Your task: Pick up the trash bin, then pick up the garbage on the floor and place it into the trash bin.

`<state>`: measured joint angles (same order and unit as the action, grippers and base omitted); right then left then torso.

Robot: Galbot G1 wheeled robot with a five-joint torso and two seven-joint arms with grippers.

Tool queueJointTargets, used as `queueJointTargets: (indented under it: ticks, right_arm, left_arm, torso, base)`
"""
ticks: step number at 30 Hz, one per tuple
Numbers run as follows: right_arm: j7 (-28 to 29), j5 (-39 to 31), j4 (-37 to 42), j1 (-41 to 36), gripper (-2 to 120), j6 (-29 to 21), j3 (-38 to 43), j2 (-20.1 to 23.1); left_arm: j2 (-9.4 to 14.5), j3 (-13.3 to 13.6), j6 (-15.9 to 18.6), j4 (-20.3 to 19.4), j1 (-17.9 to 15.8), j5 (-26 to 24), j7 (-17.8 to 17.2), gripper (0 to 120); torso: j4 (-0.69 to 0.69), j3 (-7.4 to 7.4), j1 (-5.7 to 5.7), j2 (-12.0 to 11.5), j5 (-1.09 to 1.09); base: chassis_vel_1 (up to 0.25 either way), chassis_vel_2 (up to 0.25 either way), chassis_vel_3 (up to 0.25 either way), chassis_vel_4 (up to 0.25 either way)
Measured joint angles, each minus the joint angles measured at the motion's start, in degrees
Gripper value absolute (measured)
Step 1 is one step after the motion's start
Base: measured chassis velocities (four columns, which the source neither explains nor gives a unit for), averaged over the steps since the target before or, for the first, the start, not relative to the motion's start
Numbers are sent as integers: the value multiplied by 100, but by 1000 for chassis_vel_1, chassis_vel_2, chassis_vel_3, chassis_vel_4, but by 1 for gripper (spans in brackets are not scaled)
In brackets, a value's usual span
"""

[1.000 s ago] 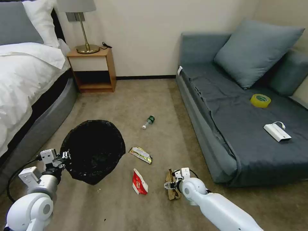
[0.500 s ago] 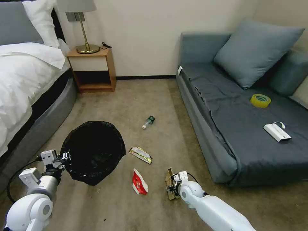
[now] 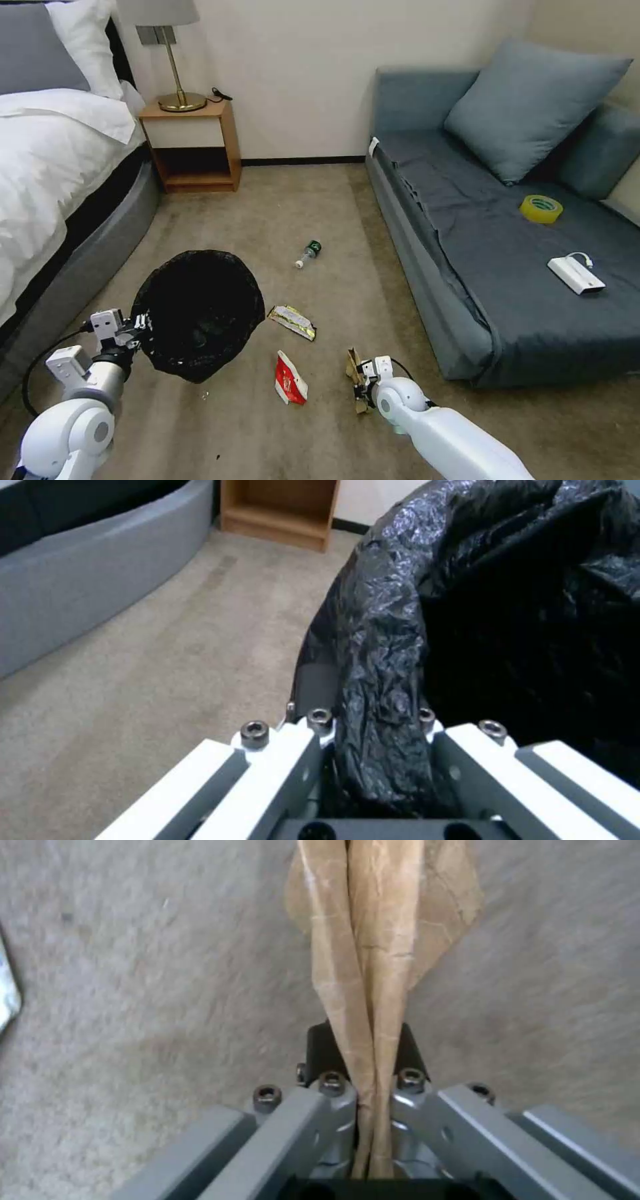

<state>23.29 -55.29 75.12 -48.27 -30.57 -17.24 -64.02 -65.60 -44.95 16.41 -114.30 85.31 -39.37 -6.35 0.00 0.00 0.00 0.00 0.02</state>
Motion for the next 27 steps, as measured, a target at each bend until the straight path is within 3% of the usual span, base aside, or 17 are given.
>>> queueJointTargets:
  ticks: [4,8,14,23,27]
  right_arm:
    - [44,33,378,87,0,77,147,243]
    - [-348,359,1249,646,0,725,329,692]
    - [-786,525,2162,1479,0,1188,157,913]
    - [-985,276,2922,2701,0,1514,-859,729]
    - [-1125,270,2965,3511,0,1731,-2145,196]
  left_arm:
    - [14,102,50,78,-77,-79,-39,4]
    - [32,303,159,205,-163,-295,-135,4]
    - [-12,435,212,321,-236,-332,-177,4]
    - [-52,471,234,362,-245,-336,-184,4]
    - [-28,408,243,357,-241,-443,-185,4]
  torso:
    - [-1,0,0,0,0]
    - [-1,0,0,0,-2]
    - [0,1,0,0,-2]
    - [-1,0,0,0,-3]
    - [1,0,0,0,-3]
  base:
    - [0,0,0,0]
    - [0,0,0,0]
    - [0,0,0,0]
    - [0,0,0,0]
    - [0,0,0,0]
